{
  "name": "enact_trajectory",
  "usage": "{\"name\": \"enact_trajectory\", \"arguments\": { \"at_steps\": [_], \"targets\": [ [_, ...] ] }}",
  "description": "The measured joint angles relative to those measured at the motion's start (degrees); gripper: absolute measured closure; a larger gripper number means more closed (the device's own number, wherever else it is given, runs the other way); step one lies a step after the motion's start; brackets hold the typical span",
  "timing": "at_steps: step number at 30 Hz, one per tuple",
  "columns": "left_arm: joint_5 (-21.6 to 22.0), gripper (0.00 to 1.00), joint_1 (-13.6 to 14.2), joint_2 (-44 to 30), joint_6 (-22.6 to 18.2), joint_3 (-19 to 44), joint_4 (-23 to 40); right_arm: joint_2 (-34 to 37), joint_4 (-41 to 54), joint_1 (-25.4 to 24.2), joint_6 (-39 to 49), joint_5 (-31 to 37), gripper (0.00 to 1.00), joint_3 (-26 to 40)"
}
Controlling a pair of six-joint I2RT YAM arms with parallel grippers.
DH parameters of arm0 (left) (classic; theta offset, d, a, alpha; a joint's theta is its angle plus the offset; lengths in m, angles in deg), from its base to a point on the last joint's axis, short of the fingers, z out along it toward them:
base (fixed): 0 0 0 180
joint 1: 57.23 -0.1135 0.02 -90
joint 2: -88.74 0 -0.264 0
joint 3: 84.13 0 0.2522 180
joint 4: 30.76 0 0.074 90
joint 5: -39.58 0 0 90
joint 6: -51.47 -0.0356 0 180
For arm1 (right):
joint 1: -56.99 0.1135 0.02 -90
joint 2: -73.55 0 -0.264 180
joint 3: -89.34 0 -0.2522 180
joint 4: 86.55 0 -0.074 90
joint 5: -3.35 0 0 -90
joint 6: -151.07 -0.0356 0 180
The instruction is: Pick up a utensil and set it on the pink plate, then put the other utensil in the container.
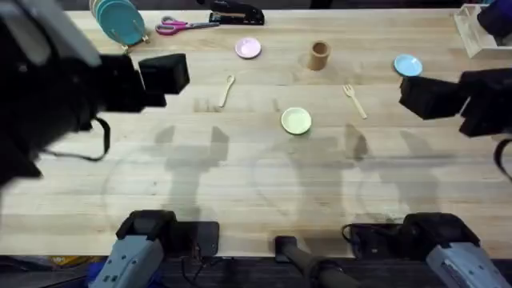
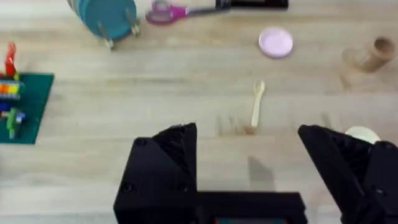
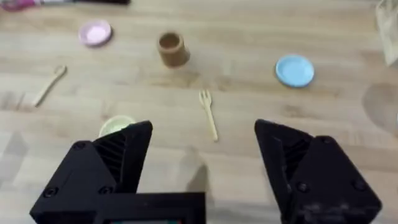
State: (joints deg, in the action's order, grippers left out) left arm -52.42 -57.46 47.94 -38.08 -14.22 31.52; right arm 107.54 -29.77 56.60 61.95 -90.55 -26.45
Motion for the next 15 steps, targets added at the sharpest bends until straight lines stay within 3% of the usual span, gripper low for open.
{"name": "enact_trajectory", "arguments": {
  "at_steps": [4,10,15],
  "targets": [
    [-0.4,0.007,0.0,-8.0,-0.4,7.7,8.0,8.0,7.3,0.0,0.2,0.0,0.004,6.8],
    [-3.2,0.007,0.0,-18.0,-4.3,16.6,17.6,19.3,17.6,0.0,1.3,0.0,0.004,16.0],
    [-4.6,0.007,0.0,-23.9,-6.3,19.7,19.4,27.6,22.4,0.0,2.6,0.0,0.003,21.4]
  ]
}}
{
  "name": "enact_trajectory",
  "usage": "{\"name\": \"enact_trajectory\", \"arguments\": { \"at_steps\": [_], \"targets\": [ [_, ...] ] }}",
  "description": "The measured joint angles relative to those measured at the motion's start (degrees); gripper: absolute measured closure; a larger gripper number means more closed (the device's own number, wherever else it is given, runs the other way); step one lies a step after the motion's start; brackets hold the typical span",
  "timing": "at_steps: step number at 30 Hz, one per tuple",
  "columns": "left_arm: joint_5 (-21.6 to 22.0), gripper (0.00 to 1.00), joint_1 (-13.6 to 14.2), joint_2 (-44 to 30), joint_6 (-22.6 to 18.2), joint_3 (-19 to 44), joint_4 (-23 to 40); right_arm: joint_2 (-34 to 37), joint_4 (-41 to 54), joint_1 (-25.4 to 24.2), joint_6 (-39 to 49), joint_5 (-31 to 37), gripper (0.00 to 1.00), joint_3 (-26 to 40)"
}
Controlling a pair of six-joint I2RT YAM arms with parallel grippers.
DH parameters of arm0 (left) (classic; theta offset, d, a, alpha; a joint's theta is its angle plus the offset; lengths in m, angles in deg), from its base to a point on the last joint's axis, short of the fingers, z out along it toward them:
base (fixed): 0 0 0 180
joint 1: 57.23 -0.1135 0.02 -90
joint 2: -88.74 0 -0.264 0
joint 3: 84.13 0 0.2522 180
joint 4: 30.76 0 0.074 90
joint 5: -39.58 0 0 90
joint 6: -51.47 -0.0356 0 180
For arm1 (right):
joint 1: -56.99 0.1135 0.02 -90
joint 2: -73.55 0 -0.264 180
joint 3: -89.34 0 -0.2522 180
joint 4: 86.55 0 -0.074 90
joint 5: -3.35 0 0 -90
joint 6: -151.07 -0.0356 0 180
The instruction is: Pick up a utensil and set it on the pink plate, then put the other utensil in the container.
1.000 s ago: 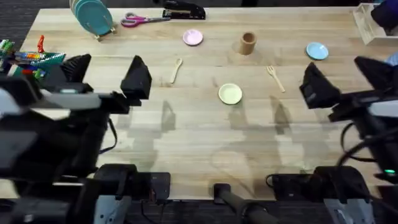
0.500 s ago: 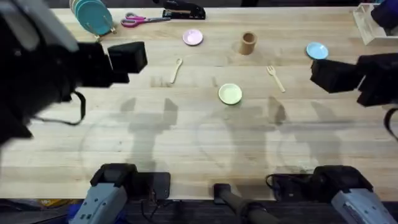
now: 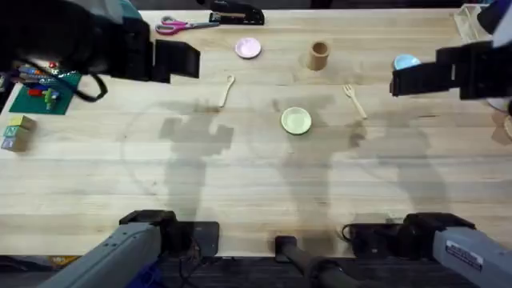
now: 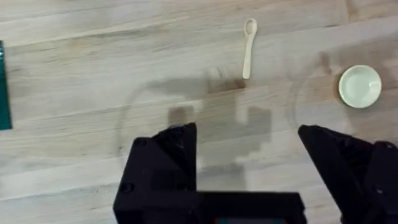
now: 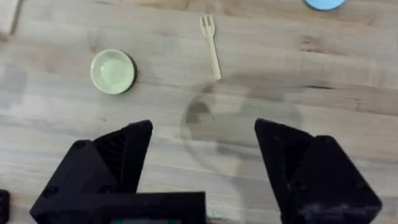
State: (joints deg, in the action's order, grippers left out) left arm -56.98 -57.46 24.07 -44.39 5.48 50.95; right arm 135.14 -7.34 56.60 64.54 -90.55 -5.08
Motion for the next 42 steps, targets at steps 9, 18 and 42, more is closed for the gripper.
{"name": "enact_trajectory", "arguments": {
  "at_steps": [9,18,42],
  "targets": [
    [-2.6,0.007,0.0,-5.2,-0.9,0.1,0.1,7.7,0.5,0.0,0.7,0.0,0.003,2.1],
    [-3.2,0.007,0.0,-5.8,-1.4,0.1,-3.6,7.8,0.5,0.0,0.8,0.0,0.003,2.1],
    [-2.9,0.024,6.2,-28.1,-5.8,0.4,-17.7,7.8,0.2,0.0,0.8,0.0,0.003,2.1]
  ]
}}
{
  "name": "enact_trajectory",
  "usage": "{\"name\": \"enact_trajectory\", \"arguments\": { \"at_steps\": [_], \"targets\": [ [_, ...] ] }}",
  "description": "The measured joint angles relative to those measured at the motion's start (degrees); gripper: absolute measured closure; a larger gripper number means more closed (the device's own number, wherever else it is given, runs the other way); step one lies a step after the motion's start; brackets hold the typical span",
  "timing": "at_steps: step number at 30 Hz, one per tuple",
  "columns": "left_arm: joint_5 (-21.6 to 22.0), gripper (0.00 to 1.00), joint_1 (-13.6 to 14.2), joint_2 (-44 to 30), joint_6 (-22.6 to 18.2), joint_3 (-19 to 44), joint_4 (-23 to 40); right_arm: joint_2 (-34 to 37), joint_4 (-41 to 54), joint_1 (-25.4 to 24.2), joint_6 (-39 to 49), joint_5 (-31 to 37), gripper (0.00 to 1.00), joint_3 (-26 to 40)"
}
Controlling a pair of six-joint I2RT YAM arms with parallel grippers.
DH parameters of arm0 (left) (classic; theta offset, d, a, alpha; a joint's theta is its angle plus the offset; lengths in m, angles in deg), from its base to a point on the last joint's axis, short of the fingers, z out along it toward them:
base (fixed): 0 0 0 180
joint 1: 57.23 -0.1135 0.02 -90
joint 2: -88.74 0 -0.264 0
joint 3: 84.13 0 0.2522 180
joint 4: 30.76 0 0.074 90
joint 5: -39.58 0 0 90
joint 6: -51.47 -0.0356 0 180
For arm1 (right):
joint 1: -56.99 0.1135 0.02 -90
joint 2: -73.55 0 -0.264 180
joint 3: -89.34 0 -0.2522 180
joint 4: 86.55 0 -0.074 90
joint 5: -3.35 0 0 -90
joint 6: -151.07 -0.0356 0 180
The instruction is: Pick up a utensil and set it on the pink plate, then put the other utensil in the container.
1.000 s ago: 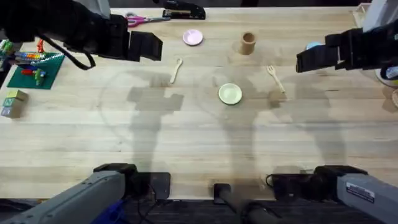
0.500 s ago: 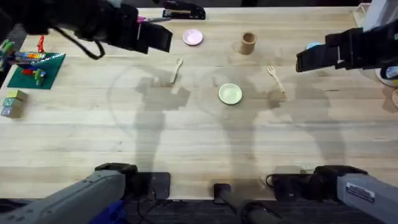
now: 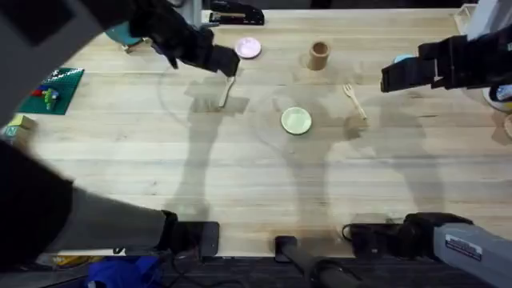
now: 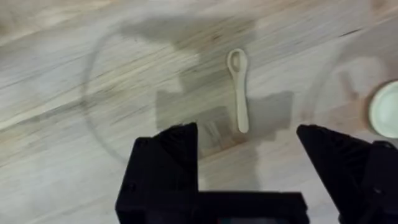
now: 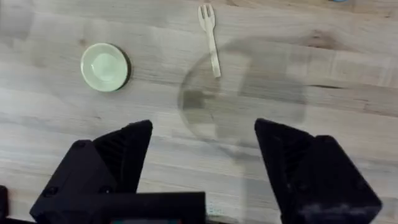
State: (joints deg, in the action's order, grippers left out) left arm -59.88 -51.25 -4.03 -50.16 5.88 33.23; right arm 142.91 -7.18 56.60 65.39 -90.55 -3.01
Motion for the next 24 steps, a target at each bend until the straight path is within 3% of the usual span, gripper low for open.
{"name": "enact_trajectory", "arguments": {
  "at_steps": [11,24],
  "targets": [
    [3.1,0.04,3.0,-13.4,0.1,0.0,-7.2,0.0,0.0,0.0,0.0,0.0,0.003,0.0],
    [5.0,0.058,2.9,-17.8,3.8,0.7,-7.9,0.0,0.0,0.0,0.0,0.0,0.003,0.0]
  ]
}}
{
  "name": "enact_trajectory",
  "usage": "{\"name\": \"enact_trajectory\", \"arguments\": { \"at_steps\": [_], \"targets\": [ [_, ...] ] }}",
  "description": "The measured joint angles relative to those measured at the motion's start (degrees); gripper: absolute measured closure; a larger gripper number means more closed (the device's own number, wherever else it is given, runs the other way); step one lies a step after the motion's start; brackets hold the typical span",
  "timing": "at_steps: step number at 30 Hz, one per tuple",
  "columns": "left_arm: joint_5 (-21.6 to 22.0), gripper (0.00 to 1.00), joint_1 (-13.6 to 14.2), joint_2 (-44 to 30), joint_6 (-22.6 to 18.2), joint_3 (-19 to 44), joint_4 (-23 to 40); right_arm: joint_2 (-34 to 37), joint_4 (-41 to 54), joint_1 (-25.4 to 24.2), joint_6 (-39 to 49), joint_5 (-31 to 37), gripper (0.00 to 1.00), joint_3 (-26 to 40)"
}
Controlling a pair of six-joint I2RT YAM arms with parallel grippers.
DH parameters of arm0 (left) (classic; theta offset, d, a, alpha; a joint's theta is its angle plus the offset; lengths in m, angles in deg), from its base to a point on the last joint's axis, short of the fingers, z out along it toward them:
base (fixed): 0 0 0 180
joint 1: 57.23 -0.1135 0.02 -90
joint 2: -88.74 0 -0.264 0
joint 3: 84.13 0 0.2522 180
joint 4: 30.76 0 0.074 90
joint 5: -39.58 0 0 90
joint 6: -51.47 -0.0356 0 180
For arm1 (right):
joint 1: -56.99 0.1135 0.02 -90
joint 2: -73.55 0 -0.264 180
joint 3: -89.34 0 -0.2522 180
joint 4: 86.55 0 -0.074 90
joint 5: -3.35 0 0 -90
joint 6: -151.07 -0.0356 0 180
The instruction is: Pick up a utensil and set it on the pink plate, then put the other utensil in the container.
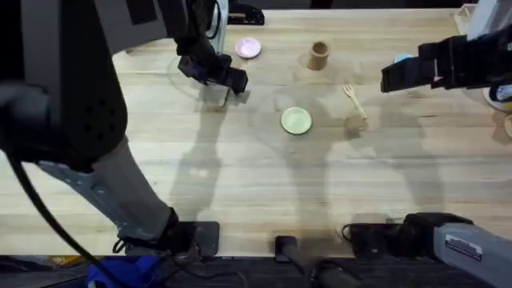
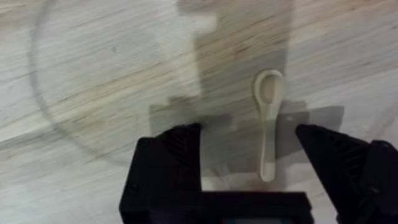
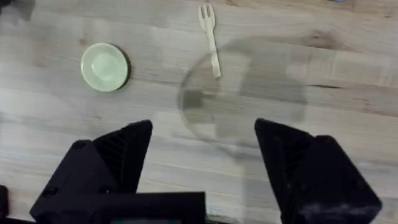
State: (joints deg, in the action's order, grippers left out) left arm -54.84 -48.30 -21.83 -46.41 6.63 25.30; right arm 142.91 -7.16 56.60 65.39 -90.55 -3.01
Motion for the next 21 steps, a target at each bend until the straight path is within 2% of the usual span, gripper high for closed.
{"name": "enact_trajectory", "arguments": {
  "at_steps": [3,5,9,12,13,21],
  "targets": [
    [0.4,0.114,0.0,-0.4,0.6,0.5,0.3,0.0,0.0,0.0,0.0,0.0,0.003,0.0],
    [0.7,0.202,-0.1,-0.5,1.2,0.7,0.3,0.0,0.0,0.0,0.0,0.0,0.003,0.0],
    [0.3,0.642,-0.1,-0.5,2.2,0.7,0.2,0.0,0.0,0.0,0.0,0.0,0.003,0.0],
    [-1.1,0.89,0.2,-0.5,2.8,0.7,0.5,0.0,0.0,0.0,0.0,0.0,0.003,0.0],
    [-1.0,0.935,0.3,-0.5,2.7,0.7,0.4,0.0,0.0,0.0,0.0,0.0,0.003,0.0],
    [-1.0,0.958,0.4,-0.5,2.8,0.9,0.6,0.0,0.2,0.0,0.0,0.0,0.003,0.0]
  ]
}}
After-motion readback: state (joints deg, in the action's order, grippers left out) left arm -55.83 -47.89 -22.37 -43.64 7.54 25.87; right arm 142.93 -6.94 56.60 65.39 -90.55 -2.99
